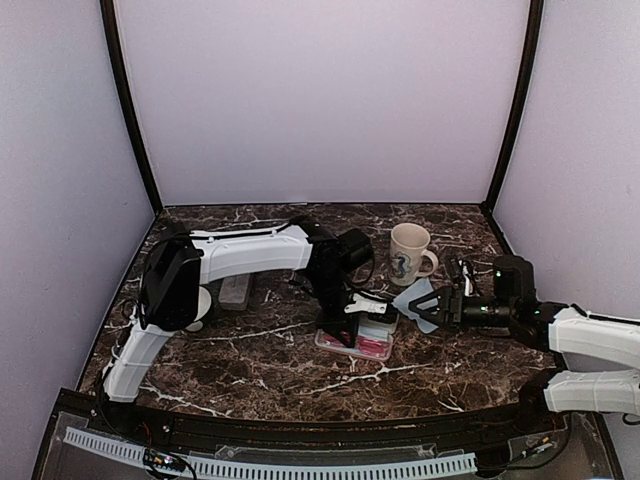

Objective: Organize the sunglasses
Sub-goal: Place the sunglasses in the sunglasses case.

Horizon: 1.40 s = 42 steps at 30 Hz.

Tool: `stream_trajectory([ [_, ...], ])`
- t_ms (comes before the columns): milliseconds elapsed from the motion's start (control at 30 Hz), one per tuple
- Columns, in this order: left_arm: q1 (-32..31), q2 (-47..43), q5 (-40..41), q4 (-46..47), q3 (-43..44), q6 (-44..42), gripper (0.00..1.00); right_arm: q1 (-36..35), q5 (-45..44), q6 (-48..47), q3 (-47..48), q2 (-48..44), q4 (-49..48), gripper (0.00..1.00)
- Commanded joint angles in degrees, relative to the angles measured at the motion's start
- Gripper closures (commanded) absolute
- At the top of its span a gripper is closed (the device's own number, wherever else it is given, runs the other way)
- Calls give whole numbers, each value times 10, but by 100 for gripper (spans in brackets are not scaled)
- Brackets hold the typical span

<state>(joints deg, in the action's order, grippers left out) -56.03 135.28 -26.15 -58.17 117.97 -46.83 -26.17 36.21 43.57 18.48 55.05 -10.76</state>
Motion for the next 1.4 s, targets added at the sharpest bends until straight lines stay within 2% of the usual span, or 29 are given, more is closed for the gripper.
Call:
stream_trajectory([
  [0,1,5,-19,-17,21,-8,83,4,2,1,-11,-9,-21,21],
  [433,3,25,-18,-13,24,-3,80,4,3,4,-17,-8,-28,21],
  [567,3,25,-12,-13,25,3,74,4,6,7,-20,-7,-35,21],
  [800,3,22,4,-15,38,33,58,4,12,13,-25,-3,-45,21],
  [900,3,17,10,-11,39,41,54,4,16,13,-30,-1,-52,21],
  [1200,3,-4,21,-1,36,64,52,4,7,5,-53,-17,-55,21],
  [1367,3,-10,28,5,34,76,54,3,10,9,-61,-21,-62,21],
])
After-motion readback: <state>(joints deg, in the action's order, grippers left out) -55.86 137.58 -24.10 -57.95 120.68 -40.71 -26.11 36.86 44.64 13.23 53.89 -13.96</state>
